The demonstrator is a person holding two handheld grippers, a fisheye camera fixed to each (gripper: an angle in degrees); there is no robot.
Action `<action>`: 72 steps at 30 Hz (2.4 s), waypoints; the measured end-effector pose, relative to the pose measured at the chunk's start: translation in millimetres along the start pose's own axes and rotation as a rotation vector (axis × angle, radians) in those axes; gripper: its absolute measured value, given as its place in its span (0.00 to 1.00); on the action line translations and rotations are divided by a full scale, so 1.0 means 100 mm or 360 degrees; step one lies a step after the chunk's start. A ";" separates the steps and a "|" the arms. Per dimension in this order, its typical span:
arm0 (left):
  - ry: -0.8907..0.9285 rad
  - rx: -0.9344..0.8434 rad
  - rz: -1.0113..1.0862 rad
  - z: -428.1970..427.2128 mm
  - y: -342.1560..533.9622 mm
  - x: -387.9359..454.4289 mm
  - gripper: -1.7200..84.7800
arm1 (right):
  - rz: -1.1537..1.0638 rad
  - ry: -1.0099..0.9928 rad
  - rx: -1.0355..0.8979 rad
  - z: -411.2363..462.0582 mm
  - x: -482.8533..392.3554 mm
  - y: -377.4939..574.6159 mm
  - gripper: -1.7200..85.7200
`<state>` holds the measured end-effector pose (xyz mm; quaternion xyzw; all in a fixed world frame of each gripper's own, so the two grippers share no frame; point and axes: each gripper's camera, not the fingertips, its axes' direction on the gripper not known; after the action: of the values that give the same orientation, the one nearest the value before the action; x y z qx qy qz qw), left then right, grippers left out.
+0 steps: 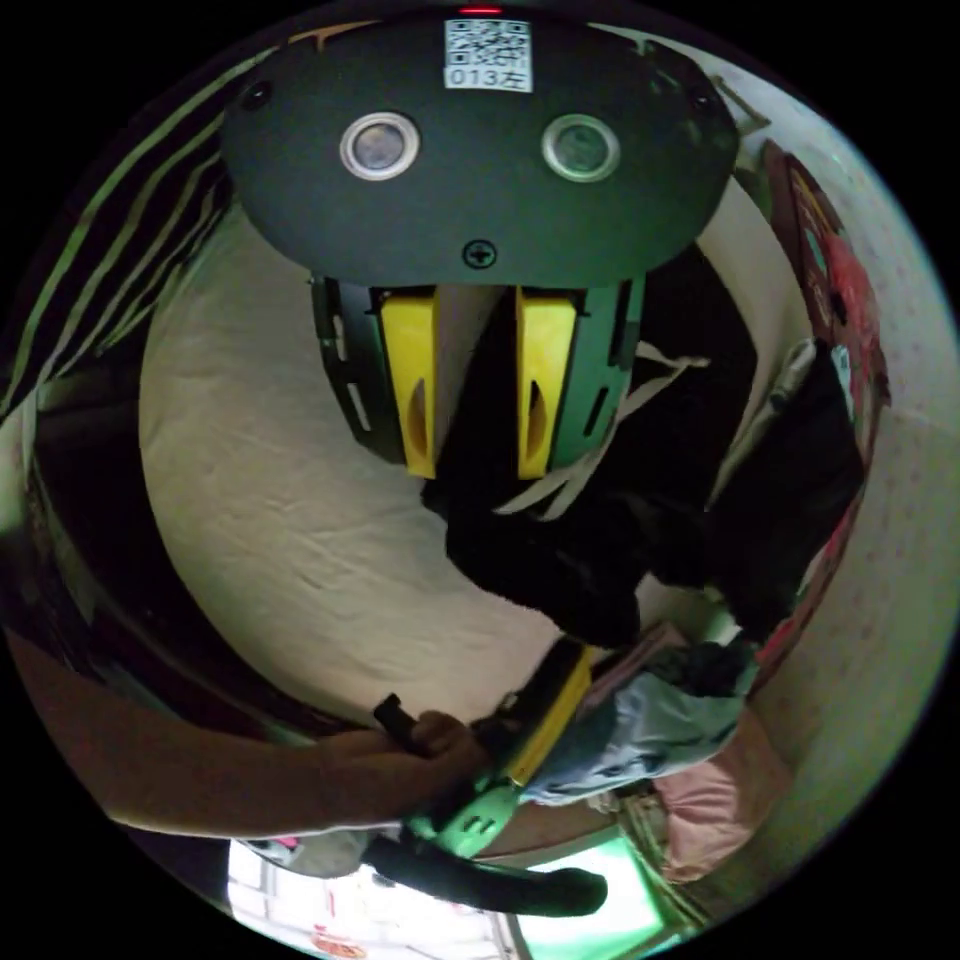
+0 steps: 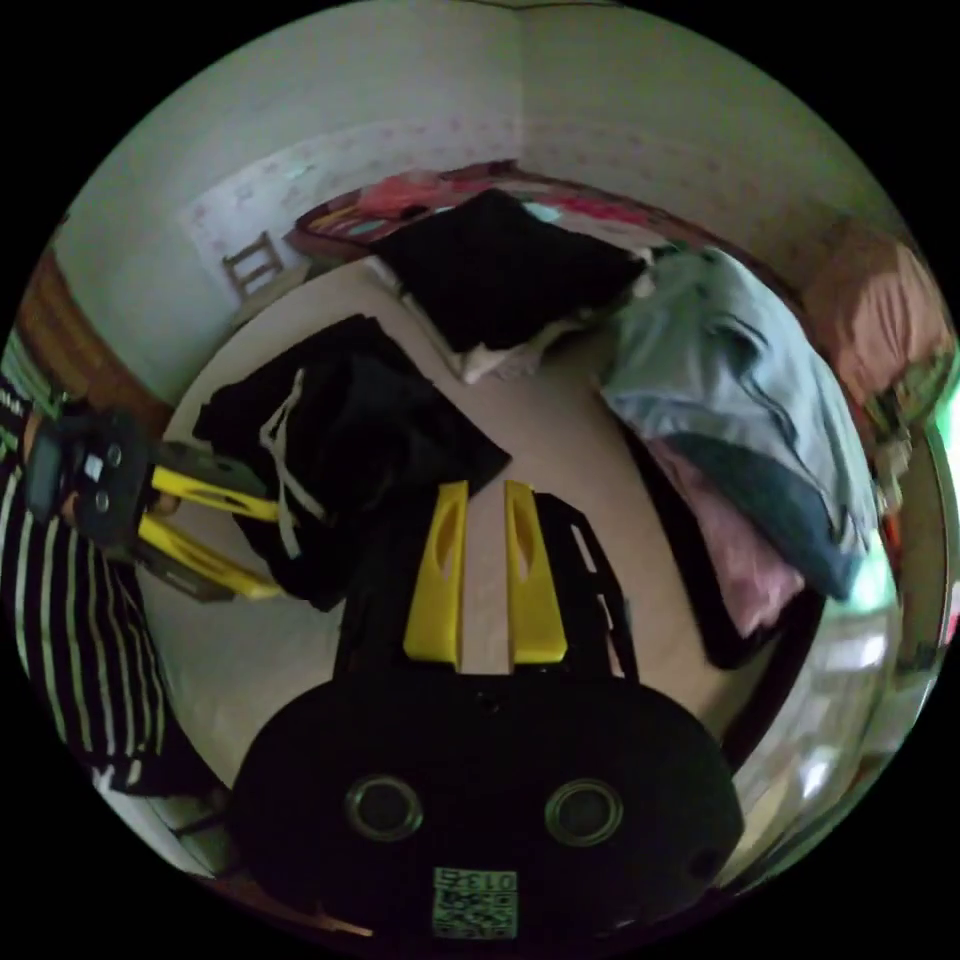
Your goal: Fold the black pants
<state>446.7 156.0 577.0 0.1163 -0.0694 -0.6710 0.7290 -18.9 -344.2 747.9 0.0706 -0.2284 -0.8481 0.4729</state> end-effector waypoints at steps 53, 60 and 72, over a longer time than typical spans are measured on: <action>0.0174 0.0023 -0.1096 -0.89 0.26 -1.95 0.22 | 0.0858 -0.0108 -0.0002 -0.40 0.64 2.41 0.19; 0.0465 0.0095 -0.1215 -0.82 0.38 -2.01 0.21 | 0.0953 -0.0299 0.0009 -0.37 0.62 2.77 0.18; 0.0391 0.0052 -0.1226 -0.93 0.27 -1.66 0.07 | 0.0939 -0.0272 -0.0005 -0.71 0.13 3.36 0.11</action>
<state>481.4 330.1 503.1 0.2247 0.0562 -0.8749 0.4253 256.2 -528.8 839.1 -0.0709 -0.2768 -0.6775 0.6778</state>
